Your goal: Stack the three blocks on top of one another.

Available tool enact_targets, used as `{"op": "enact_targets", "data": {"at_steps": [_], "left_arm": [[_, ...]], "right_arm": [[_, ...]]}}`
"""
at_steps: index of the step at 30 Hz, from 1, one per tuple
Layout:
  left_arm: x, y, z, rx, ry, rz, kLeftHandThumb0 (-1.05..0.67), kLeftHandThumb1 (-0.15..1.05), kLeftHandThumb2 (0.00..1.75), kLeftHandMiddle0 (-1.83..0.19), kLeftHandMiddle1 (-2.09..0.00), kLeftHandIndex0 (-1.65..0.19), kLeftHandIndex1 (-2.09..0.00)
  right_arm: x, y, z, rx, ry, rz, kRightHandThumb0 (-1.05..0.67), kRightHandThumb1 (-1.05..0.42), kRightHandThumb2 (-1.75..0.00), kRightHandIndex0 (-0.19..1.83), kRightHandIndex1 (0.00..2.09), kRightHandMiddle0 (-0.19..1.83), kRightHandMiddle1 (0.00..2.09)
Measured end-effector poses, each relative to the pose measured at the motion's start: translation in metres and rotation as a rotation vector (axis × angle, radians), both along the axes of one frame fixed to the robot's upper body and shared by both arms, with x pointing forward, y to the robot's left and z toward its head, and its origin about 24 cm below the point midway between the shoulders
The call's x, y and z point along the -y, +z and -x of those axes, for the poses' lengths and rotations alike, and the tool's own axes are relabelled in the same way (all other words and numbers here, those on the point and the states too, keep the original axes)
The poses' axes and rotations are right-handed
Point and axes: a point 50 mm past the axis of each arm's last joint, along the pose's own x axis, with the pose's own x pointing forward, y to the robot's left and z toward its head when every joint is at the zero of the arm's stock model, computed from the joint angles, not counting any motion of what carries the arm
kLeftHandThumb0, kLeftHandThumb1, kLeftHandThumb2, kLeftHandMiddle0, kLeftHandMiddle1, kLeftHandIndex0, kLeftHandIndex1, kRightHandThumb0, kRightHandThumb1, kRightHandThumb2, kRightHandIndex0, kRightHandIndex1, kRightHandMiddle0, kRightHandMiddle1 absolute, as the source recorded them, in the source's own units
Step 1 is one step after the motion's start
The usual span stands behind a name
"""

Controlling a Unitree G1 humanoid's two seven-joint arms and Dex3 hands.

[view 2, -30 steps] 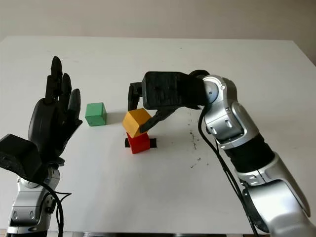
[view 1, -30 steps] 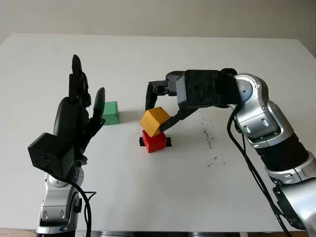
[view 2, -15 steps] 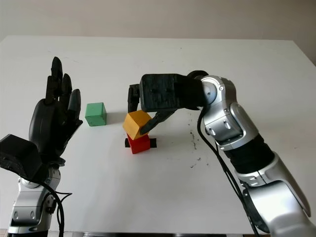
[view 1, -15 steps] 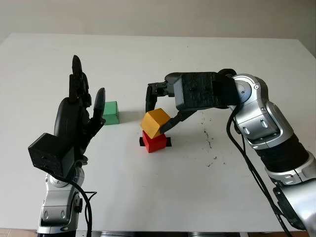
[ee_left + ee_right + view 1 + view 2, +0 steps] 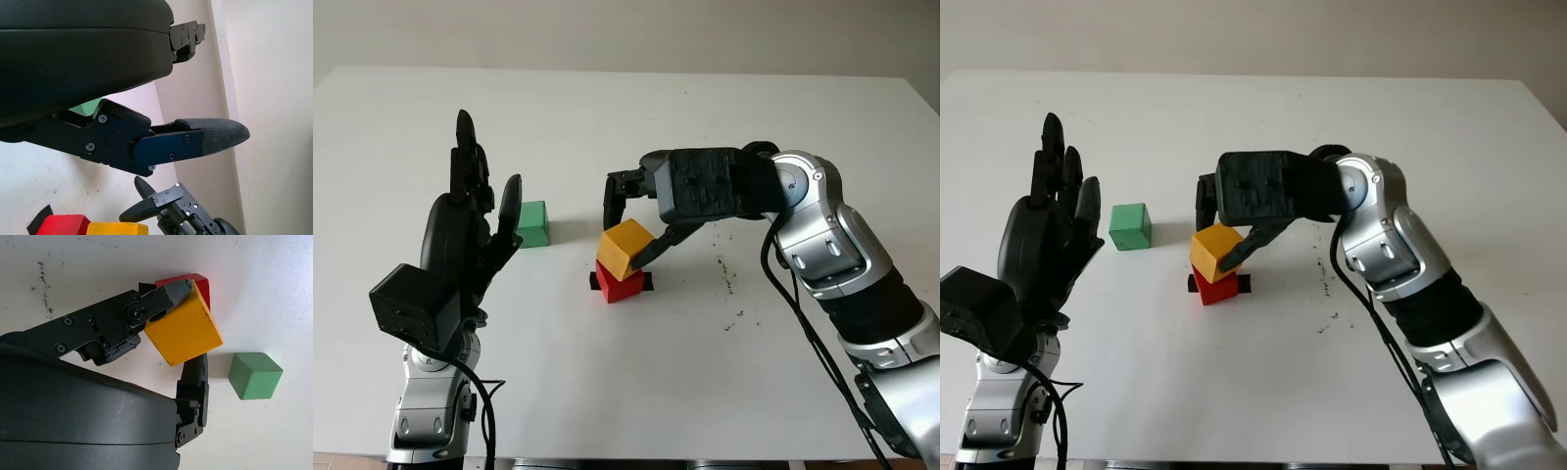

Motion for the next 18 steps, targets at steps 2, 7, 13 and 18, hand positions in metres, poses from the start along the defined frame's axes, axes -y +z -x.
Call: {"op": "enact_targets", "data": {"at_steps": [2,7,13,18], "left_arm": [[0.0,0.0,0.0,0.001,0.0,0.0,-0.81,1.05,0.55,0.19,0.0,0.19,0.0],[0.0,-0.0001,0.0,0.001,0.001,0.0,-0.81,1.05,0.55,0.19,0.0,0.19,0.0],[-0.0001,-0.0004,-0.0001,-0.002,0.005,0.002,-0.82,1.05,0.54,0.19,0.0,0.19,0.0],[-0.0002,-0.001,-0.0003,-0.008,0.013,0.003,-0.82,1.05,0.54,0.19,0.0,0.19,0.0]], "right_arm": [[-0.0005,-0.0007,0.0001,-0.001,0.001,0.005,-0.43,-1.02,-0.05,0.16,0.05,0.19,1.75],[-0.001,-0.0023,0.0001,-0.008,-0.005,0.011,-0.42,-1.03,-0.06,0.17,0.05,0.18,1.72],[-0.0021,-0.003,0.0002,-0.008,-0.004,0.015,-0.42,-1.03,-0.05,0.18,0.05,0.19,1.71],[-0.0031,-0.0033,0.0,-0.006,-0.004,0.01,-0.43,-1.04,-0.06,0.2,0.06,0.18,1.73]]}}
